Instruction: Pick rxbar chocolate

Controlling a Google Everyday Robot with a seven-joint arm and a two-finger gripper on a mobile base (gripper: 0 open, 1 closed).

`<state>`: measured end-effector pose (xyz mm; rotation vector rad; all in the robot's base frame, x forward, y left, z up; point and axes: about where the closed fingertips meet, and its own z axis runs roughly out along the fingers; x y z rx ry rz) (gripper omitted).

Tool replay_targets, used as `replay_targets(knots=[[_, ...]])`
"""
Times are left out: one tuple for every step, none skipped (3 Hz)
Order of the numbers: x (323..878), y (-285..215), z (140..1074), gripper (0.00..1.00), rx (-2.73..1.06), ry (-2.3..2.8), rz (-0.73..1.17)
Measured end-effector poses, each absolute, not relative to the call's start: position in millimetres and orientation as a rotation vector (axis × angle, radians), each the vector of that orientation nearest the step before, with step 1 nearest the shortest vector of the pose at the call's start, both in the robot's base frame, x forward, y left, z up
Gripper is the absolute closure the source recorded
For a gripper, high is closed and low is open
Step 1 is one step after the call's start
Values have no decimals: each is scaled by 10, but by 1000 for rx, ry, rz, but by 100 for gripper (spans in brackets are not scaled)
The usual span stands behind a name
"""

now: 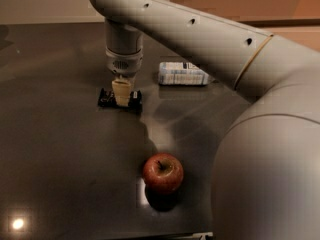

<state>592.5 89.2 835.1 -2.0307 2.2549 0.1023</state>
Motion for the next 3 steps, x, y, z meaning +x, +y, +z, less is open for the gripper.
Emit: replay_targets(knots=[[5940, 771, 8508, 100, -1997, 2242, 125], [5890, 701, 8718, 100, -1995, 2199, 167], [5809, 648, 8954, 100, -2007, 2144, 241]])
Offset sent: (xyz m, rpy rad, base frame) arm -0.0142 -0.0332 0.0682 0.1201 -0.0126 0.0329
